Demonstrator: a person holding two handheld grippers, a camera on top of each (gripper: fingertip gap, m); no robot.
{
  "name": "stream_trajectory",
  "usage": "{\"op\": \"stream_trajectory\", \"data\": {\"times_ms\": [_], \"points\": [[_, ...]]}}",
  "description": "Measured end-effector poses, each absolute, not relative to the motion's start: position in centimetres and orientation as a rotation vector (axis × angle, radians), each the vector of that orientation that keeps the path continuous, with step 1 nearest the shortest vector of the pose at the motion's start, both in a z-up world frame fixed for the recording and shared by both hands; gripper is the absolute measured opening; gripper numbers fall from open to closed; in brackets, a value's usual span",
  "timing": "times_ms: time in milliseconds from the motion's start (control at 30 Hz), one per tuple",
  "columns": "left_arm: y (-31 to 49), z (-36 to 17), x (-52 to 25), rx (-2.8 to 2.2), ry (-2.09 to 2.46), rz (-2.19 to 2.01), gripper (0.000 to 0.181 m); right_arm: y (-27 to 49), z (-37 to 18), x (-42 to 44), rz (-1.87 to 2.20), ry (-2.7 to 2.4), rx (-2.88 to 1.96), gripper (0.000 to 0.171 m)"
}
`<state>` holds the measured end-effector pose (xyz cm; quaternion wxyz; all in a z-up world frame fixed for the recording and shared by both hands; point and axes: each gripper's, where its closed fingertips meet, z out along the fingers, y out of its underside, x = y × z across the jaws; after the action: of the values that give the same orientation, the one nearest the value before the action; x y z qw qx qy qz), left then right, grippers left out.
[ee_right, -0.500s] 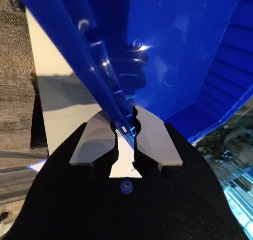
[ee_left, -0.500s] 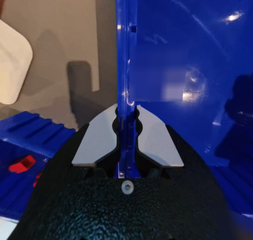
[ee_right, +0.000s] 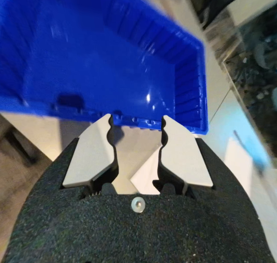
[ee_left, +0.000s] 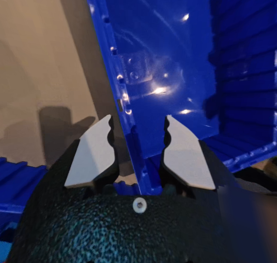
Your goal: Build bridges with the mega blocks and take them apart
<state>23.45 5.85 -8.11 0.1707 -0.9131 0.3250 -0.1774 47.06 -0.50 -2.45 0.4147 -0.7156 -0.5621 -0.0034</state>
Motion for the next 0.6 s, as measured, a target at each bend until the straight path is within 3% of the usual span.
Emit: {"op": "stream_trajectory", "data": {"times_ms": [100,200,467,500,600], "points": [[4.3,-4.1,23.0,-2.342,0.902,-0.580,0.073,-1.9,0.1,46.5,0.310,-0.918,-1.837,0.073],[2.4,0.0,20.9,-2.122,0.829,-0.547,0.078,-2.9,-0.8,45.8,0.452,-0.599,-1.896,0.096],[-5.2,2.7,10.5,-1.972,0.731,-0.186,0.081,0.7,-7.6,45.4,0.429,-0.243,-2.247,0.104],[-5.9,2.8,8.8,-1.960,0.706,-0.133,0.080,1.1,-8.4,45.8,0.362,-0.261,-2.315,0.098],[-8.0,3.2,2.9,-1.957,0.593,0.005,0.079,1.8,-9.6,46.4,0.272,-0.287,-2.481,0.060]]}}
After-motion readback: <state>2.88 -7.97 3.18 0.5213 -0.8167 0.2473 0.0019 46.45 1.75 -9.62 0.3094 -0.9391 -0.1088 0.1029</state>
